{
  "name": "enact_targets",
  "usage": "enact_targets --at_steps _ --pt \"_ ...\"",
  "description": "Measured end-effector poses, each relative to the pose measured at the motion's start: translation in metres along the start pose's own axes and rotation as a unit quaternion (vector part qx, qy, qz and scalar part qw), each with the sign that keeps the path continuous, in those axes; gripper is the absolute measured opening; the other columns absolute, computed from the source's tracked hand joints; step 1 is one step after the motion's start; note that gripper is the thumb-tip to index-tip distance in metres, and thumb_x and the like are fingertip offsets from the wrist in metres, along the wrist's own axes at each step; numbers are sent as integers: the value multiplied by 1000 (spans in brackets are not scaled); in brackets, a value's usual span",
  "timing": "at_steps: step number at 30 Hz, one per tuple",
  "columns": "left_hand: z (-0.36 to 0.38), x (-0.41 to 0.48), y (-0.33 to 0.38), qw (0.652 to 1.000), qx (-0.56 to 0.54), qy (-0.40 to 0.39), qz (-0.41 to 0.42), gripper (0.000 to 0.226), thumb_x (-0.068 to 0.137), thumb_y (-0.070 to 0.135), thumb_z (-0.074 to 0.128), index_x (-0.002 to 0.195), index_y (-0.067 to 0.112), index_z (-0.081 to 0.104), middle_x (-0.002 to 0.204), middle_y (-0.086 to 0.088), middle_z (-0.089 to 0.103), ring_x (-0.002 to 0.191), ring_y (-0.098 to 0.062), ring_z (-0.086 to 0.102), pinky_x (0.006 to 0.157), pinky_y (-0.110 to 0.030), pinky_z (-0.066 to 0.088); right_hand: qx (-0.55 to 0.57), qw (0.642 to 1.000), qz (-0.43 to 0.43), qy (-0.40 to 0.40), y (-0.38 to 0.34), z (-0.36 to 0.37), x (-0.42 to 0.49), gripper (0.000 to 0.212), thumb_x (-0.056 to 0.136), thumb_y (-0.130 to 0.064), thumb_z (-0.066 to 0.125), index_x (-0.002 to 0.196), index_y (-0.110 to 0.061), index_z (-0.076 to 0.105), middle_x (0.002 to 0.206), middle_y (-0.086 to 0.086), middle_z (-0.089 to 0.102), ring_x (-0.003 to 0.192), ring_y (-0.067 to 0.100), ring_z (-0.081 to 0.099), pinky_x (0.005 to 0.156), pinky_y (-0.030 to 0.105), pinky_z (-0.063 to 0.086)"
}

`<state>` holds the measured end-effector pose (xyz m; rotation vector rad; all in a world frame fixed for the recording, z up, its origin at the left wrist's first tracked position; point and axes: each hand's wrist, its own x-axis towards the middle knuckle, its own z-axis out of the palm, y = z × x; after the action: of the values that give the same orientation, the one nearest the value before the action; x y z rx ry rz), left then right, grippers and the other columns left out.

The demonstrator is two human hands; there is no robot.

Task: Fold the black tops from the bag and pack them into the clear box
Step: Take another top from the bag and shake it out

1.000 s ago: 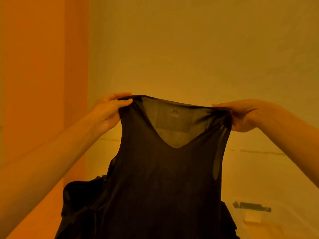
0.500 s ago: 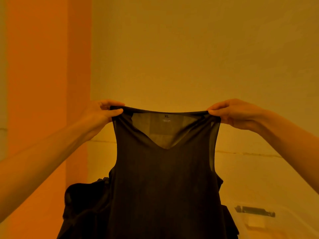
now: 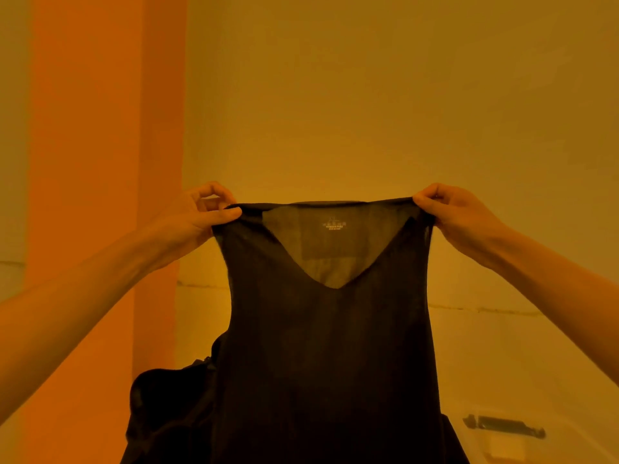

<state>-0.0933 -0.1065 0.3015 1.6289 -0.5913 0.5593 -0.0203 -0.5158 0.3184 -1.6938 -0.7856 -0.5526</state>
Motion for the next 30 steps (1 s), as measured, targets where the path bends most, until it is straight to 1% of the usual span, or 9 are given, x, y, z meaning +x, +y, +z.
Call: enact_targets --at_steps 2,5,9,14,18,21,23,26,30 --pt "2 -2 10 996 87 -12 -14 21 74 32 86 90 23 77 89 -12 56 86 -20 60 69 -17 50 8 998 7 -61 -8 -2 -1 28 82 -39 72 89 -12 66 80 -1 68 78 9 62 75 23 46" --pt "6 -5 29 987 160 11 -3 6 85 20 71 83 20 76 92 -12 62 88 -18 58 72 -21 47 -12 980 63 -186 -26 -14 -1 44 66 -37 87 94 -6 76 95 11 73 90 17 70 77 20 54" --pt "5 -5 45 995 102 -13 9 13 84 24 67 72 25 73 76 5 65 73 -5 61 65 -14 48 -50 967 89 -234 -53 -26 -2 9 80 -13 70 79 -4 73 79 8 70 78 13 67 70 19 52" --pt "14 4 67 994 96 44 34 17 100 13 58 83 16 60 74 8 64 70 -5 60 62 -16 46 6 979 56 -195 -69 -25 5 17 82 -25 68 75 -12 61 75 2 62 77 13 62 76 26 50" --pt "10 15 86 965 215 112 101 11 99 26 64 90 20 66 81 -2 64 76 -13 59 69 -27 43 120 990 32 -62 -82 -17 16 21 91 -17 62 72 -16 53 68 -5 57 66 9 56 64 23 43" --pt "9 19 98 928 285 173 166 11 97 29 67 93 18 68 81 1 62 72 -9 55 66 -24 42 135 990 2 30 -95 -15 27 26 93 -12 64 69 -16 55 64 -5 57 64 7 55 57 18 45" --pt "7 21 106 930 267 185 171 11 95 29 69 92 19 70 86 2 65 80 -8 59 69 -23 43 147 988 -18 40 -107 -15 30 23 82 -22 74 62 -19 62 64 -5 61 66 7 60 58 16 49" --pt "3 23 115 935 261 178 159 10 91 31 74 86 23 74 91 -9 70 94 -27 65 76 -33 47 119 992 -32 12 -121 -16 32 24 65 -38 80 56 -22 64 64 -3 61 67 7 61 60 16 49" --pt "1 20 120 946 248 156 136 16 87 38 74 88 22 76 101 -21 69 102 -36 65 81 -38 49 73 996 -45 3 -129 -19 35 28 75 -40 76 62 -22 58 70 -2 56 73 10 56 70 23 41"
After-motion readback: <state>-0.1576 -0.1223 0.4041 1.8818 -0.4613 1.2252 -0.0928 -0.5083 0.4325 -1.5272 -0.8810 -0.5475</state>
